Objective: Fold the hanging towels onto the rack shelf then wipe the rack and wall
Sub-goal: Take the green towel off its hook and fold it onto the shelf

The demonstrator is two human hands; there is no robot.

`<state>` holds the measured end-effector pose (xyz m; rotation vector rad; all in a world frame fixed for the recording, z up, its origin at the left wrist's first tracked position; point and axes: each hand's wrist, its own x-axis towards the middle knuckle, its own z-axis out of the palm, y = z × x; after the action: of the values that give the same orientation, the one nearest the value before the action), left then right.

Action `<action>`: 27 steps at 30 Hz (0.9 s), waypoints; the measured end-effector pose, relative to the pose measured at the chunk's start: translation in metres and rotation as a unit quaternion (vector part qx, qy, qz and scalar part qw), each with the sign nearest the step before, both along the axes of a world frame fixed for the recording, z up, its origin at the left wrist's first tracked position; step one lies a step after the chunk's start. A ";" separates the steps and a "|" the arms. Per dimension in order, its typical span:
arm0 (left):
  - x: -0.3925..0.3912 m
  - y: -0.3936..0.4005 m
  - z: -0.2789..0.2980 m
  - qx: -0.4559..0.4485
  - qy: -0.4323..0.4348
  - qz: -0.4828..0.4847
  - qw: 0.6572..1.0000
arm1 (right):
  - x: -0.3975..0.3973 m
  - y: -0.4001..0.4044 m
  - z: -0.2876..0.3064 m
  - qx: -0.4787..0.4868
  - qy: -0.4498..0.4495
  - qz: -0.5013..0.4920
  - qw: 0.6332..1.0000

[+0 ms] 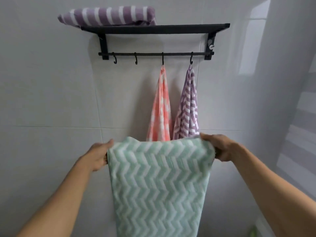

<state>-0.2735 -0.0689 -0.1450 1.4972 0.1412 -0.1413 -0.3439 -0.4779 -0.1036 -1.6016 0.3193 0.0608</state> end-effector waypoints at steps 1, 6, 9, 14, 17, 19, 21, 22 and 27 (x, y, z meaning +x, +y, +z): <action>0.000 0.003 0.020 -0.044 -0.034 0.000 0.998 | 0.003 0.000 0.012 0.045 -0.022 0.007 0.999; -0.029 0.011 -0.015 0.063 -0.030 -0.059 0.996 | -0.027 0.014 -0.040 0.028 0.034 0.144 0.989; -0.019 0.016 -0.022 0.047 -0.033 0.021 0.998 | -0.016 0.022 -0.055 0.036 -0.002 0.111 0.993; -0.019 0.026 0.007 -0.039 -0.073 -0.084 0.993 | -0.004 0.015 -0.021 0.096 -0.046 0.134 0.985; -0.033 0.024 -0.025 0.024 -0.025 -0.098 0.995 | -0.010 0.014 -0.042 0.009 0.006 0.164 0.986; -0.023 0.026 -0.021 -0.019 -0.043 -0.027 0.999 | -0.002 0.015 -0.043 0.034 -0.036 0.124 0.991; -0.013 0.032 0.000 -0.089 -0.074 -0.017 0.993 | 0.006 0.017 -0.030 0.108 -0.076 0.091 0.987; -0.012 0.033 0.007 -0.101 -0.080 -0.054 0.990 | 0.007 0.016 -0.025 0.127 -0.078 0.099 0.984; -0.027 0.024 -0.018 0.020 -0.035 -0.041 0.998 | 0.000 0.019 -0.032 0.006 -0.045 0.121 0.992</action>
<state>-0.3005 -0.0446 -0.1633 1.5472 0.0267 -0.1521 -0.3438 -0.4589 -0.1358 -1.6203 0.0533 0.1765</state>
